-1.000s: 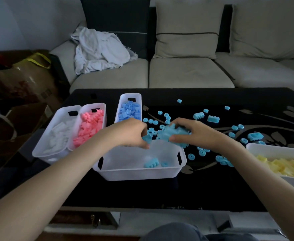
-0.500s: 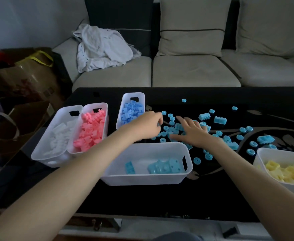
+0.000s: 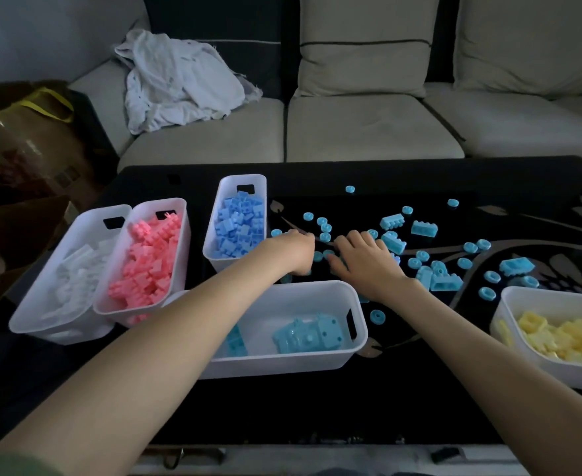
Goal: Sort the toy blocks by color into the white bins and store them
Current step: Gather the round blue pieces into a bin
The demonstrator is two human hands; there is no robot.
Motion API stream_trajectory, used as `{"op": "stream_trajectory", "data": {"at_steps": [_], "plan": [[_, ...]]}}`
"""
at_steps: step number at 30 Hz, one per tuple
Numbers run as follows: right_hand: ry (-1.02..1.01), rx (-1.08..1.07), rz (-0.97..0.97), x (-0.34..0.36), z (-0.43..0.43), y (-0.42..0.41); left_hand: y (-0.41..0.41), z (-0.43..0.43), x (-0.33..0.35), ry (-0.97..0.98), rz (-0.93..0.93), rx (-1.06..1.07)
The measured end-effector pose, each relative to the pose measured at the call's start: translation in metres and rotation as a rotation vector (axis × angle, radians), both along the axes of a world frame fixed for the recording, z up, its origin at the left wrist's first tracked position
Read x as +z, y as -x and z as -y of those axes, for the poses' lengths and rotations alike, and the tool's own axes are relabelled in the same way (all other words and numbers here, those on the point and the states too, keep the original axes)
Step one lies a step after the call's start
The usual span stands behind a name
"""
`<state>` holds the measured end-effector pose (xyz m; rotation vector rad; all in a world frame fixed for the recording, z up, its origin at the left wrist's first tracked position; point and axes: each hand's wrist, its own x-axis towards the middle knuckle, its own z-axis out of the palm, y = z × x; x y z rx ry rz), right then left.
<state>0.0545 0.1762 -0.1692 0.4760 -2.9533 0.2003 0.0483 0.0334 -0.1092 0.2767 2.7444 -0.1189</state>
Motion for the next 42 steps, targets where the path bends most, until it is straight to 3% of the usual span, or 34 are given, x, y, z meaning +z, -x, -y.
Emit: {"op": "stream_trajectory", "data": {"at_steps": [16,28,35,42], "plan": [[-0.067,0.09,0.088,0.011,-0.005,-0.01,-0.007,0.011,-0.008,-0.288,-0.103,-0.005],[0.059,-0.075,-0.036,0.003,-0.004,-0.006,-0.012,0.011,-0.006,-0.407,-0.149,0.015],[0.391,-0.146,-0.13,0.034,0.003,-0.015,-0.017,0.024,0.009,-0.579,-0.304,-0.031],[0.559,0.159,-0.015,0.083,0.028,-0.064,-0.049,0.054,0.041,-0.759,-0.326,0.003]]}}
